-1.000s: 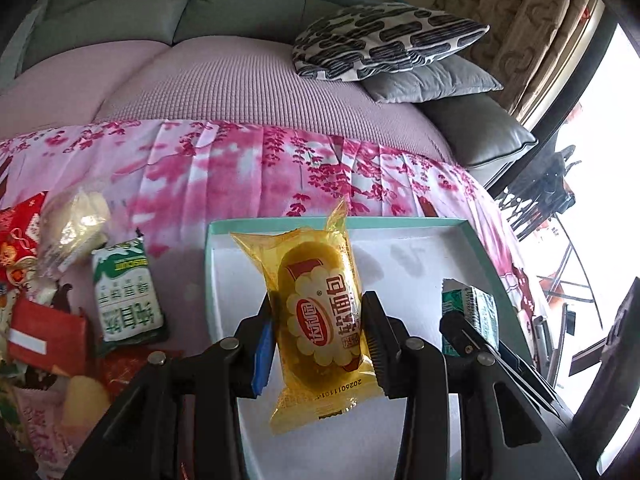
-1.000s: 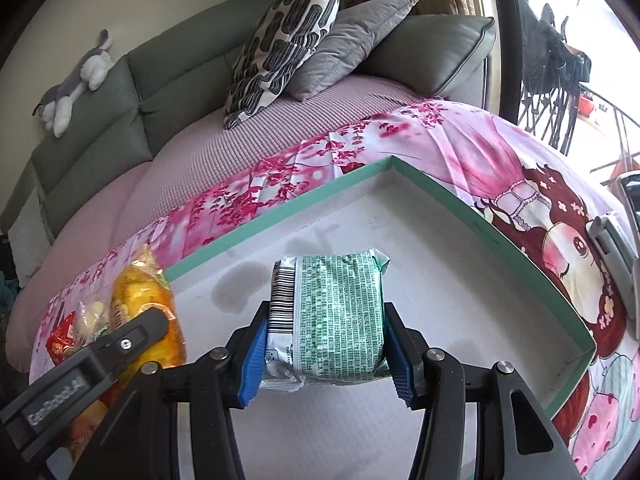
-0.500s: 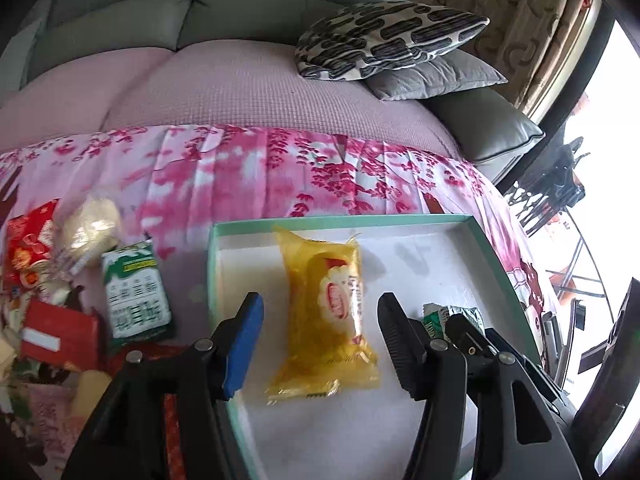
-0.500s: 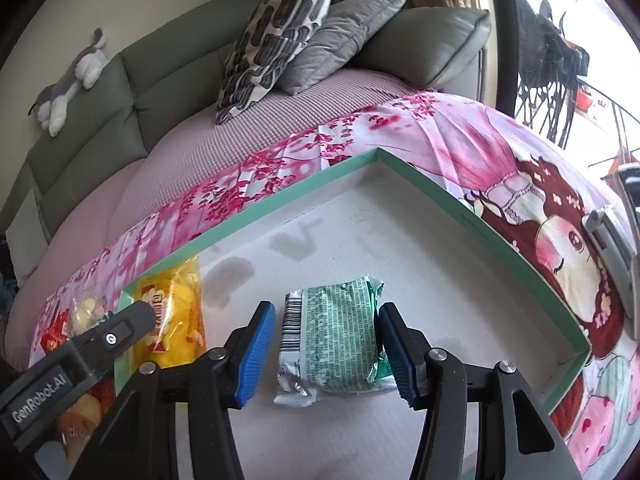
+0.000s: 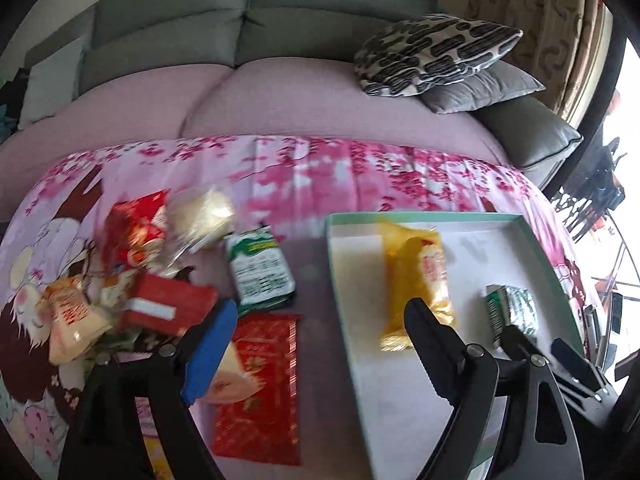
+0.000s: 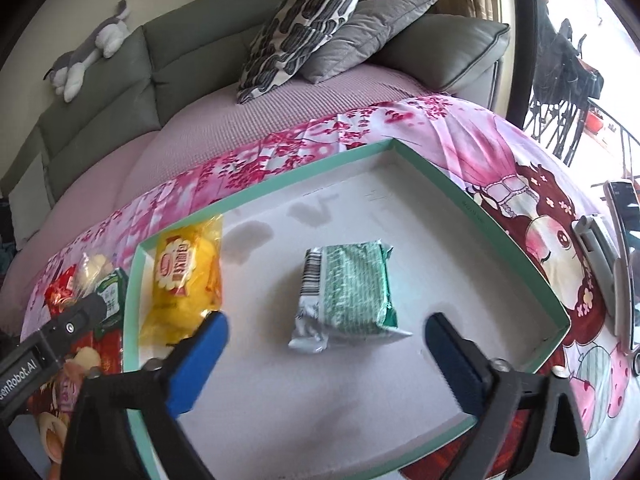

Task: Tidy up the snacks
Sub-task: 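Move both grippers back toward the snack pile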

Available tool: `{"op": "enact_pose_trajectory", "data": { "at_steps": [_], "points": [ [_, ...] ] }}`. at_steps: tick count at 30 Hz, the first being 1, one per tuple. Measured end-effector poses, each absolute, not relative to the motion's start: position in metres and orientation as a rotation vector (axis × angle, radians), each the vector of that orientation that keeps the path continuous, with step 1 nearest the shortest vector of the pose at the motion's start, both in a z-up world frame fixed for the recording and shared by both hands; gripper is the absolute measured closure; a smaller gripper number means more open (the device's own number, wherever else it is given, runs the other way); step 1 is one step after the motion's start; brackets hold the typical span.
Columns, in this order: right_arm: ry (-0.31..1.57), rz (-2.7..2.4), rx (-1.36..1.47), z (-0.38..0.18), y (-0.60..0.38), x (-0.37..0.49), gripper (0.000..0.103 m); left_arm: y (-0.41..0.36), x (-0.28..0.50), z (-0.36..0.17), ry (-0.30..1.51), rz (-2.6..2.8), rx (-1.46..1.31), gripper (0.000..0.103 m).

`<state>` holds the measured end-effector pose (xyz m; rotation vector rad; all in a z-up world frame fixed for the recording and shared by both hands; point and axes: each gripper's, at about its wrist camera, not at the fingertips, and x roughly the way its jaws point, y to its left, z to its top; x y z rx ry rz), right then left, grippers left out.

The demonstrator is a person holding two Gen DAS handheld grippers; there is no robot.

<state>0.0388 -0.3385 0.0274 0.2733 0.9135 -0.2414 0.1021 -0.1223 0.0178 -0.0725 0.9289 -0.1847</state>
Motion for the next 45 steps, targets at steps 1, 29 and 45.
{"op": "enact_pose_trajectory", "data": {
  "at_steps": [1,29,45],
  "points": [
    [0.913,-0.239,0.268,0.028,-0.337,0.038,0.0,-0.12,0.101,0.017,0.929,-0.178,-0.074,0.014],
    [0.88,-0.092,0.24,0.047,-0.272,0.018,0.0,-0.021,0.048,0.024,0.851,-0.045,-0.175,0.003],
    [0.947,0.056,0.168,0.041,-0.197,0.025,0.0,0.049,0.051,0.007,1.0,0.098,-0.222,0.003]
  ]
}}
